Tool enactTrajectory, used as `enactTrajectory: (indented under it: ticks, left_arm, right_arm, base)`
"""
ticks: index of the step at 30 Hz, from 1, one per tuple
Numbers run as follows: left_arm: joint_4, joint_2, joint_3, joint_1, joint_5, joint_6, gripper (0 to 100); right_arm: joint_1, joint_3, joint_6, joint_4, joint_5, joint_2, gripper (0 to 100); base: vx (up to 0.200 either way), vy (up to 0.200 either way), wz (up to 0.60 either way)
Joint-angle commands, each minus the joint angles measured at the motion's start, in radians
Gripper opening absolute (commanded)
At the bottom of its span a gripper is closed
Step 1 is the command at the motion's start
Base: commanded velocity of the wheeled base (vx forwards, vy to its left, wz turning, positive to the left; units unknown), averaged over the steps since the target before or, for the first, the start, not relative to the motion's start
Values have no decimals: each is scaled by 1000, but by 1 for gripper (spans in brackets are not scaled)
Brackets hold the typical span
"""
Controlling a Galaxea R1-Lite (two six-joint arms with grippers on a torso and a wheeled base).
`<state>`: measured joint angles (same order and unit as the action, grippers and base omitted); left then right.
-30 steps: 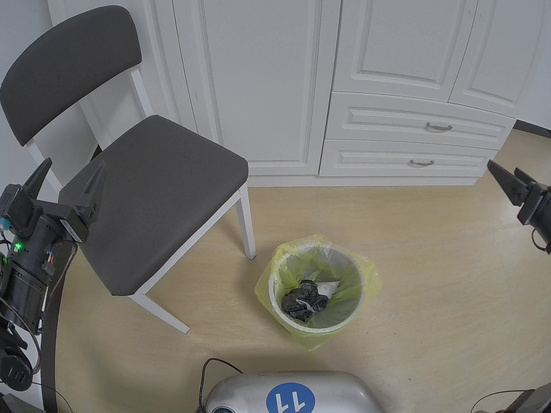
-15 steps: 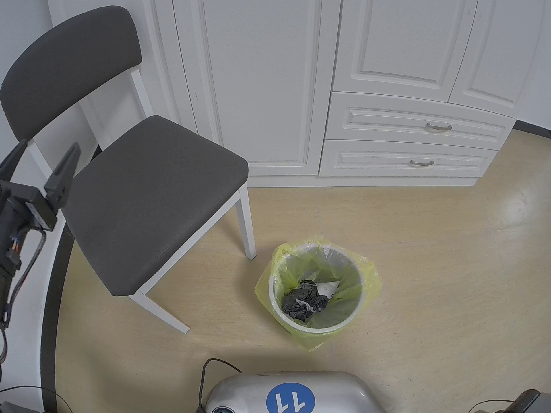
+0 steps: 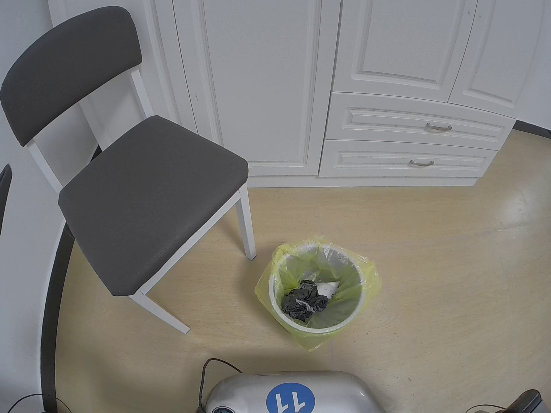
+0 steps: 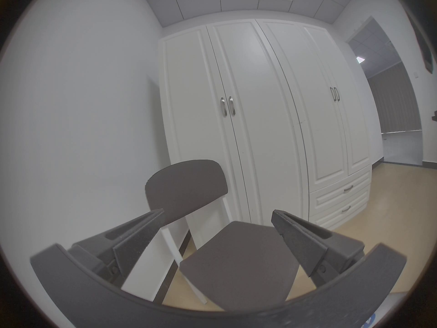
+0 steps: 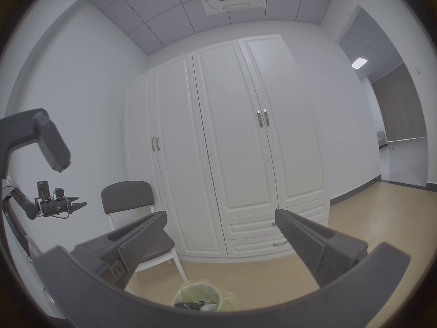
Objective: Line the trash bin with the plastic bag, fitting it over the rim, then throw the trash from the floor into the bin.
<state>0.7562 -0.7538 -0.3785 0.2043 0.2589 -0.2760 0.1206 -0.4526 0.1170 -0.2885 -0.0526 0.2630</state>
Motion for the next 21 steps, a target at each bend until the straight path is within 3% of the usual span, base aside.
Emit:
enactTrajectory:
  ticks: [1, 2, 5, 17, 21]
  left_arm:
    - [-93, 169, -8, -29, -3, 4, 100]
    - [-109, 186, -5, -40, -3, 4, 100]
    - [-123, 223, 6, -49, -3, 4, 100]
    - [-325, 427, 29, -80, -3, 8, 100]
    - [-373, 507, 86, -124, -4, 29, 100]
  right_arm:
    - [-72, 6, 9, 74, -20, -186, 100]
    - [-108, 11, 24, 81, -30, -215, 100]
    - [-121, 20, 36, 121, -53, -263, 100]
    - [-121, 58, 47, 126, -44, -263, 100]
    - [-121, 66, 44, 127, -39, -263, 100]
  base:
    - [0, 0, 0]
    - [0, 0, 0]
    - [0, 0, 0]
    - [0, 0, 0]
    - [0, 0, 0]
